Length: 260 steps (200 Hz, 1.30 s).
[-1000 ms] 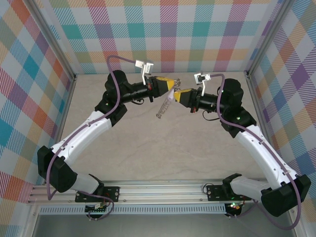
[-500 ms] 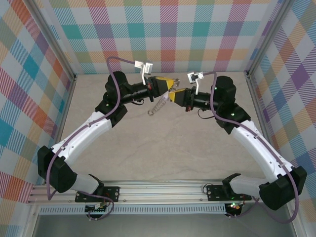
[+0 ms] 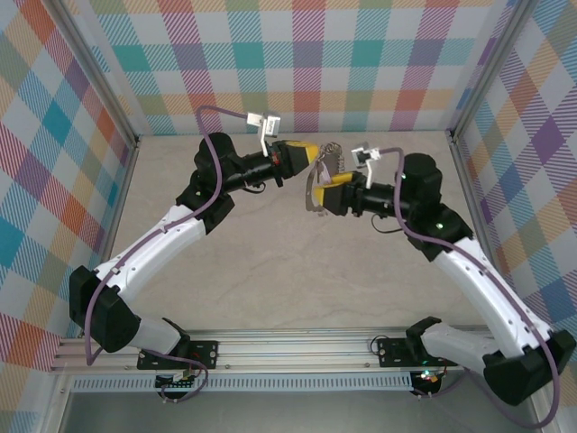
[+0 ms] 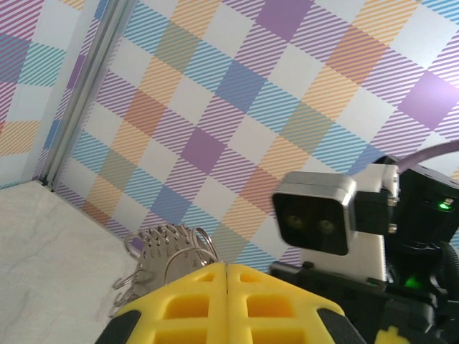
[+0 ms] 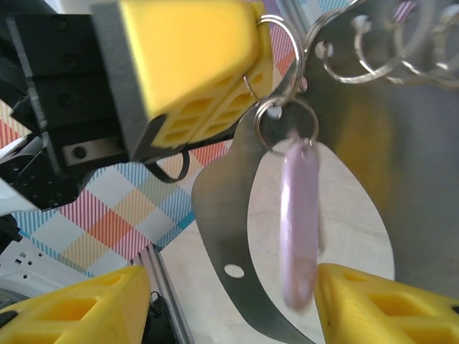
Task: Put the keys on the keyring
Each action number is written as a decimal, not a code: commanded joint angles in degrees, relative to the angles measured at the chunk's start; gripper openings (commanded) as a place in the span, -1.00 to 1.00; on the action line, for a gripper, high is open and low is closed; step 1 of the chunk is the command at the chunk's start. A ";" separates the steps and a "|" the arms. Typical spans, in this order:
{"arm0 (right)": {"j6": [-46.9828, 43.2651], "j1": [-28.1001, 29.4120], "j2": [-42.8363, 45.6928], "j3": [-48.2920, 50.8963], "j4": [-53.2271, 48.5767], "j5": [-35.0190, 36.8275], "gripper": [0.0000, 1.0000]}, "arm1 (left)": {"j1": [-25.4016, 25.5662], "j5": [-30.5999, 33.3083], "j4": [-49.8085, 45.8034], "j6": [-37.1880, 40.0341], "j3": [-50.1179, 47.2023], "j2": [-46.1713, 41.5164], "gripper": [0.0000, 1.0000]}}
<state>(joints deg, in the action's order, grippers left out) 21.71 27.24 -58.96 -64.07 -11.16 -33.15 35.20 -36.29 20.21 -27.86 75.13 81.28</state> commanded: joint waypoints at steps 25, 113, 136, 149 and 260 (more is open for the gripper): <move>-0.45 -2.68 8.38 1.55 -2.28 3.54 0.24 | 0.66 0.11 6.41 -1.64 -0.75 -1.89 -1.00; 7.48 -2.70 0.98 -3.59 10.14 3.72 -0.15 | 0.66 0.02 8.70 -4.51 -1.20 -2.13 -1.00; 8.19 -2.72 -0.33 -4.08 11.94 5.11 -0.15 | 0.65 -0.22 9.01 -4.87 -1.20 -2.02 -1.00; 8.56 -2.72 -1.10 -4.54 12.75 4.99 -0.15 | 0.61 -0.47 9.21 -5.10 -1.11 -1.91 -1.00; 9.96 -2.72 -7.22 -8.34 15.66 0.59 -0.21 | 1.01 -1.59 9.24 -5.04 -0.68 -1.90 -1.00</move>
<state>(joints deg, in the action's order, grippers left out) 30.92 24.71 -65.65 -70.48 1.41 -30.50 35.24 -36.56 25.63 -32.38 74.37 81.25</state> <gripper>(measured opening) 0.405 0.049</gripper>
